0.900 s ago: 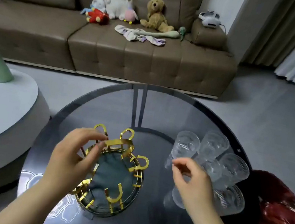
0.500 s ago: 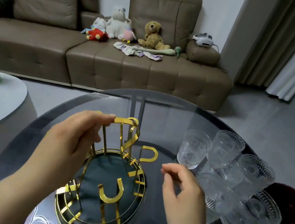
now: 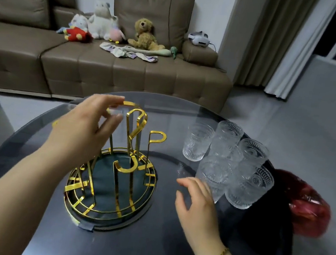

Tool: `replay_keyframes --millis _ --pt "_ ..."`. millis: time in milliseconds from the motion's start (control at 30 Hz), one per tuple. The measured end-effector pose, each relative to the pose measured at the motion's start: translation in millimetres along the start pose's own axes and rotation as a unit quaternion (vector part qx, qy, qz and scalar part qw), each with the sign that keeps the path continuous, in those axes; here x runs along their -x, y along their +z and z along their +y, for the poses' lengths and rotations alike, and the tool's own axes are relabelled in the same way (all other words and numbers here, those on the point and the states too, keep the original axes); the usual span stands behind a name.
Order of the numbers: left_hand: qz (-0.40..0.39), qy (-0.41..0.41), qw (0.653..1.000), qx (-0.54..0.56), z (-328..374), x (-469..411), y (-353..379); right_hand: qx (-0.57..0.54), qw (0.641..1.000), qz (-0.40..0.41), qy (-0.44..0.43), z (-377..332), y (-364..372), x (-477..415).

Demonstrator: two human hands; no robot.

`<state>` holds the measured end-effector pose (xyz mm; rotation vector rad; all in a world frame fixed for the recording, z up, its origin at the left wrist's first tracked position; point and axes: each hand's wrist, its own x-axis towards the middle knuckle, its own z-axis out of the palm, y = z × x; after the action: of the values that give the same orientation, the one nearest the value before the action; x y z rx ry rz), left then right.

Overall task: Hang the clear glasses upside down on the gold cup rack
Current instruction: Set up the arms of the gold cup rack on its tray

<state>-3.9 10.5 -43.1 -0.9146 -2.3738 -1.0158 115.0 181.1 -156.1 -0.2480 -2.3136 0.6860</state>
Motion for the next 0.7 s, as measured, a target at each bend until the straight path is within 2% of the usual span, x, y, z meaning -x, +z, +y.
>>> replay_keyframes --millis 67,133,233,300,400,467,567,633,700 --pt "-0.004 0.000 1.000 -0.015 1 1 -3 0.013 1.000 0.018 -0.007 3 -2 11" --pt "0.027 0.021 0.999 -0.028 4 15 -10 0.011 0.999 0.045 0.006 4 -7 21" --pt "0.120 0.060 0.991 -0.013 4 59 -16 -0.028 0.992 0.094 0.081 6 -13 35" --pt "0.140 0.067 0.988 0.004 1 100 -10 -0.055 0.982 0.107 0.143 9 -14 43" --pt "0.097 0.004 0.995 -0.001 -7 153 9 -0.084 0.964 0.097 0.231 17 -11 49" --pt "0.046 -0.080 0.995 -0.048 -20 174 23 -0.102 0.951 0.080 0.280 22 -9 48" --pt "-0.021 -0.214 0.972 -0.092 -36 177 35 -0.104 0.941 0.050 0.318 29 -6 39" --pt "-0.087 -0.242 0.957 -0.131 -45 175 43 -0.087 0.940 0.041 0.329 34 -4 29" --pt "-0.122 -0.241 0.951 -0.154 -52 176 51 -0.083 0.934 0.040 0.345 39 -1 18"
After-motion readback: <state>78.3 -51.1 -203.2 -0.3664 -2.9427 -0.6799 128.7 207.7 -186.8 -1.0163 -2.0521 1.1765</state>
